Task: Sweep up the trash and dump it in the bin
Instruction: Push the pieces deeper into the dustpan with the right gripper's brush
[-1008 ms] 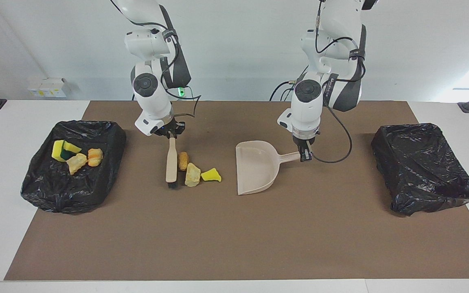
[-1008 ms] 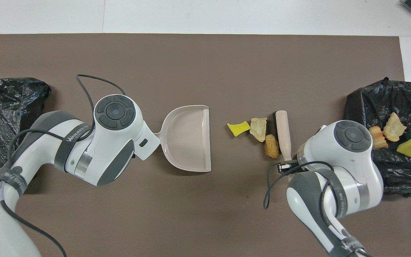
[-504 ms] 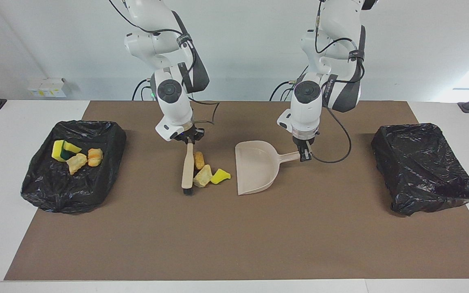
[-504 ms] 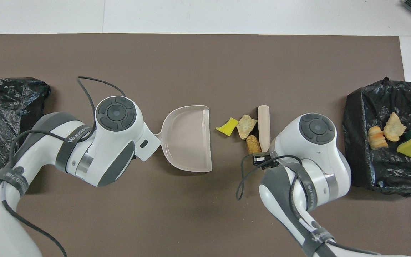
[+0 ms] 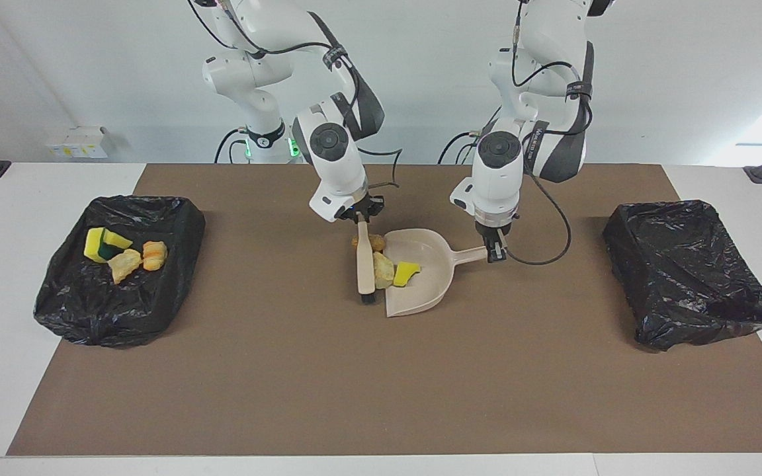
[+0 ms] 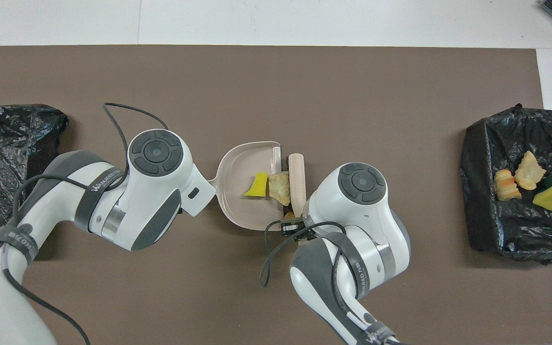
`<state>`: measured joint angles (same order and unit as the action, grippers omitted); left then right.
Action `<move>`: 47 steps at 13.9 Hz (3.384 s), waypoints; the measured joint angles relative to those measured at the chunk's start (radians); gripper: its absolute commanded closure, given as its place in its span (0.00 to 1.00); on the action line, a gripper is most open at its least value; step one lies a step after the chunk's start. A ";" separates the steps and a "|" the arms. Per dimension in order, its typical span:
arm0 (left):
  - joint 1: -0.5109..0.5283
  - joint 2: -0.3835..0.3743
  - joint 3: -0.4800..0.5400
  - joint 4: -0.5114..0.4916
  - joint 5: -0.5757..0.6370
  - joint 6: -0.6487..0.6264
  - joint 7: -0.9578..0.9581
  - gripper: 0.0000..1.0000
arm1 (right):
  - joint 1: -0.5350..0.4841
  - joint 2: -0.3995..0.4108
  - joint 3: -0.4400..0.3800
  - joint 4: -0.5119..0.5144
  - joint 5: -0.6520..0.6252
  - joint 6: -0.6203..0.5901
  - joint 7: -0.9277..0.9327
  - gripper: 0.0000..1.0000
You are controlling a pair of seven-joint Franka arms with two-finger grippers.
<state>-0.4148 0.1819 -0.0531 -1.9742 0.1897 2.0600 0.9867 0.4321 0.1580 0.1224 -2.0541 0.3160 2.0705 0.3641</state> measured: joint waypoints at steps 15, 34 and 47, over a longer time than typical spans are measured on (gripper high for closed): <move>0.000 0.000 0.000 -0.006 0.000 0.025 0.000 1.00 | -0.007 -0.125 -0.020 0.018 0.050 -0.164 0.101 1.00; 0.000 0.000 0.002 -0.009 0.001 0.041 0.020 1.00 | 0.204 -0.132 -0.010 -0.223 0.187 0.252 0.702 1.00; 0.001 0.000 0.003 -0.011 0.001 0.050 0.069 1.00 | 0.163 -0.064 -0.011 -0.014 0.216 0.079 0.102 1.00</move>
<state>-0.4139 0.1823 -0.0498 -1.9852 0.1907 2.1100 1.0557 0.5950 0.0936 0.1118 -2.0678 0.5323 2.1491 0.4658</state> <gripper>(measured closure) 0.678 0.749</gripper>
